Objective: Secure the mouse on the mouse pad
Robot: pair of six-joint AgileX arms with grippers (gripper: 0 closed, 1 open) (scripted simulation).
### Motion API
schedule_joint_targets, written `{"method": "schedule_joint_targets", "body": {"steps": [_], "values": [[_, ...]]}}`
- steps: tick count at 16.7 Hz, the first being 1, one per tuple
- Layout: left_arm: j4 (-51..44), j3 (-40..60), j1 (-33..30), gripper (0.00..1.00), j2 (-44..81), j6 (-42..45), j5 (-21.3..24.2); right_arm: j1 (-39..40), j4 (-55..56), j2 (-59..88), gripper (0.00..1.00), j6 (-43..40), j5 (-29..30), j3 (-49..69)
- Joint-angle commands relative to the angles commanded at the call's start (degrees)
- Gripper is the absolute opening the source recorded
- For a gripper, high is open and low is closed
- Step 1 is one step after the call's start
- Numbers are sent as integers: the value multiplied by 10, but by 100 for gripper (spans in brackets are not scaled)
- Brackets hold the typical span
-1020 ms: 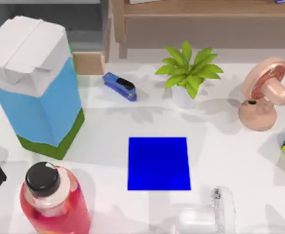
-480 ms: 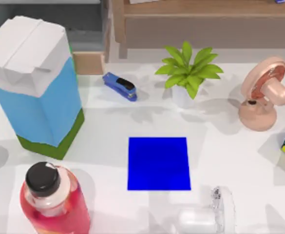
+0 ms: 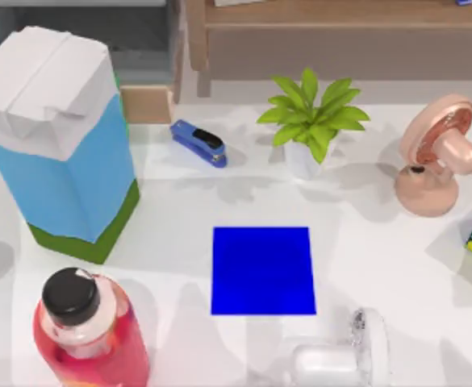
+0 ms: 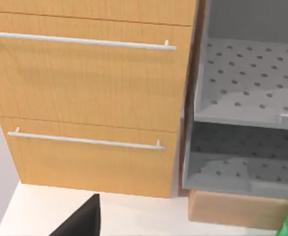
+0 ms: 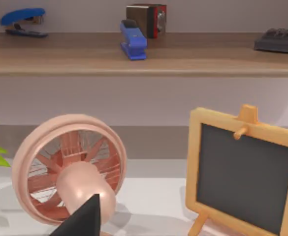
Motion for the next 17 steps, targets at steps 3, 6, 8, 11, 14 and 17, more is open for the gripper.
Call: {"method": "schedule_joint_targets", "body": {"steps": [3,6,8,11,14,17], "values": [[-87,157,21,100,157,10,8,0,0,0,100,0,0,0],[-176,295,37,100,310,20,6,0,0,0,100,0,0,0],[-233,373,43,100,406,27,0,0,0,0,100,0,0,0],[-311,466,46,100,532,38,-14,0,0,0,100,0,0,0],[-378,533,43,100,635,51,-33,0,0,0,100,0,0,0],[-429,571,33,100,713,62,-53,0,0,0,100,0,0,0]]}}
